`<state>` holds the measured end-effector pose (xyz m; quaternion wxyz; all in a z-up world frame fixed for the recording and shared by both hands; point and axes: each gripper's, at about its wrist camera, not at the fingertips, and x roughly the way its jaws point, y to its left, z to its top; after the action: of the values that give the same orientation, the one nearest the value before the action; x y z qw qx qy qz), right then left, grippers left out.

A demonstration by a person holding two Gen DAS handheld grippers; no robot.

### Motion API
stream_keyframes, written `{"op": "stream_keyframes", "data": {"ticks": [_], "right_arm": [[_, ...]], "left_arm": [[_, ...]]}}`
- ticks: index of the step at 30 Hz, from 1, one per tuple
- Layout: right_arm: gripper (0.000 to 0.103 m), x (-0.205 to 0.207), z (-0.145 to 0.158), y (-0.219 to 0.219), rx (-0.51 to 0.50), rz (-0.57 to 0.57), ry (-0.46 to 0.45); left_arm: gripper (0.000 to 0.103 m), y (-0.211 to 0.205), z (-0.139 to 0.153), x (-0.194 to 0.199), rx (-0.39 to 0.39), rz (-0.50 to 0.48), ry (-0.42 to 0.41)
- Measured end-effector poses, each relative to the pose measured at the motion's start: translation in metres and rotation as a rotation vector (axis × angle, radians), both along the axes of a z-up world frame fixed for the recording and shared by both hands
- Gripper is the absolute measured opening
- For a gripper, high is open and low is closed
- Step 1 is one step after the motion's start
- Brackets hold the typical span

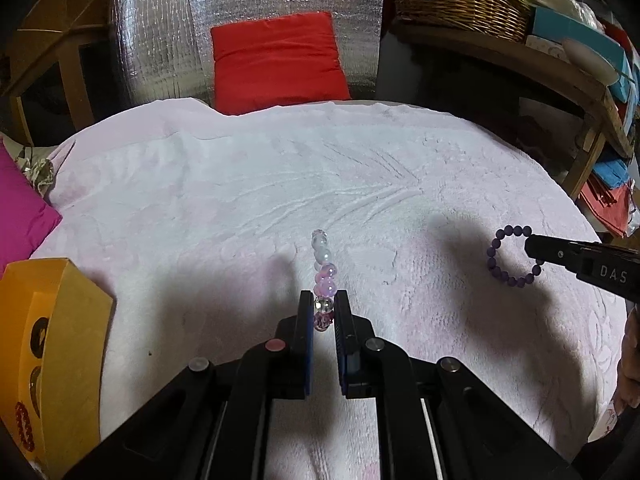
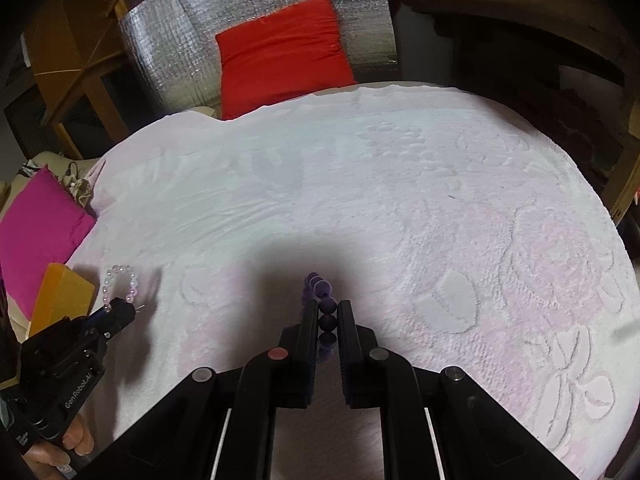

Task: Organize jewelry
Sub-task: 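Lift both held bracelets off the towel and carry them toward the orange box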

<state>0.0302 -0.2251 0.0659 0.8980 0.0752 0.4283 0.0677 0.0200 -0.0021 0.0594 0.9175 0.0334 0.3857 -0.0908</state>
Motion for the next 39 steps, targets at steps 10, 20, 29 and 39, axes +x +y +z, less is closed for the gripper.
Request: {"op": "stream_keyframes", "data": {"ticks": [10,20,29,39], "right_arm": [[0.011,-0.008,0.006,0.021,0.019,0.035,-0.014],[0.011,-0.017,0.009,0.04,0.03,0.069,-0.024],[0.011,-0.018,0.008,0.027,0.126,0.083,0.008],[0.011,-0.01,0.002,-0.006,0.253,0.034,0.064]], "left_arm": [[0.01,0.01,0.005,-0.018,0.019,0.039,-0.031],[0.01,0.021,0.005,-0.028,0.039,0.081,-0.043],[0.01,0.021,0.006,-0.029,0.029,0.078,-0.043],[0.01,0.013,0.01,-0.029,0.021,0.051,-0.053]]}}
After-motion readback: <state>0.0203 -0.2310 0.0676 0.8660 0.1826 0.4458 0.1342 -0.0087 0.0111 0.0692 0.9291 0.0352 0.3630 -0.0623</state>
